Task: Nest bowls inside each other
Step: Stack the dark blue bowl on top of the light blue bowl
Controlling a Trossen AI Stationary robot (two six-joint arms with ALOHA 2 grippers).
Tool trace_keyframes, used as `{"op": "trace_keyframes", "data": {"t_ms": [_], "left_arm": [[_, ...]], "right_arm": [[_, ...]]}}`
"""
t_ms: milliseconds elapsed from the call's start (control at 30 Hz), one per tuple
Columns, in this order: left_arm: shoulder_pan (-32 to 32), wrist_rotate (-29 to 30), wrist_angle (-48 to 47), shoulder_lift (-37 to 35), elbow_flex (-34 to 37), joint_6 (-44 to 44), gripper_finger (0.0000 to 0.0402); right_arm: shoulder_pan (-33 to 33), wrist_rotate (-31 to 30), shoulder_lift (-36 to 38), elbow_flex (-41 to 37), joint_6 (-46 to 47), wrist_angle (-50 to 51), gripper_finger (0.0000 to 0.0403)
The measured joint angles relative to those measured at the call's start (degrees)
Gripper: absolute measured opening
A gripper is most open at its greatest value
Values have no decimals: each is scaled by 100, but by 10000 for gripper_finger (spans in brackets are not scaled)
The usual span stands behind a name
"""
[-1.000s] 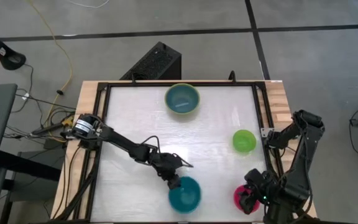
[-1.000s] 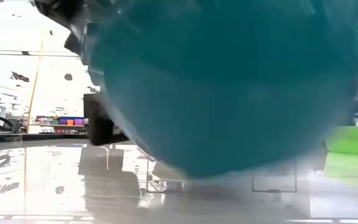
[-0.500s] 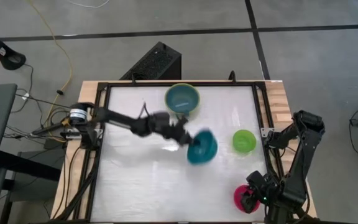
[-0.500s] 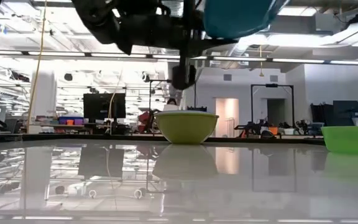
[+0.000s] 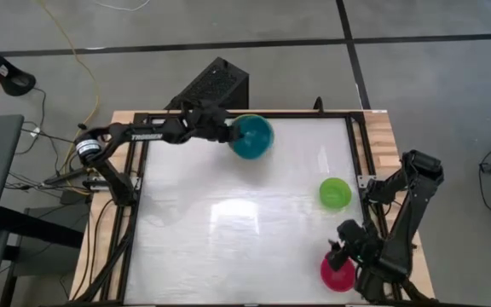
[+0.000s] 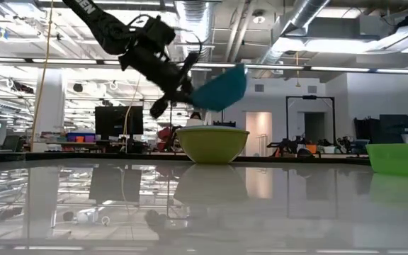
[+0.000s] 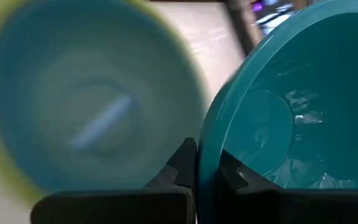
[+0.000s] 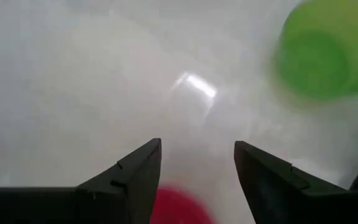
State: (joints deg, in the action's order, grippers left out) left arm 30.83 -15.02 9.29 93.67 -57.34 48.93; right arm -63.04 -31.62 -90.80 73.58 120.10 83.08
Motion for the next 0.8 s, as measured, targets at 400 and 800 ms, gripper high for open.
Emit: {"op": "trace_keyframes", "data": {"t_ms": [400,800], "left_arm": [[396,1098,-1850,11,-945,-1186,0],[345,660,-1844,927,-1002,-922,19]], "right_arm": [[983,-468,1264,-897,-958,-9,240],[1960,-303,3005,-2316,-1941,-455,240]]}}
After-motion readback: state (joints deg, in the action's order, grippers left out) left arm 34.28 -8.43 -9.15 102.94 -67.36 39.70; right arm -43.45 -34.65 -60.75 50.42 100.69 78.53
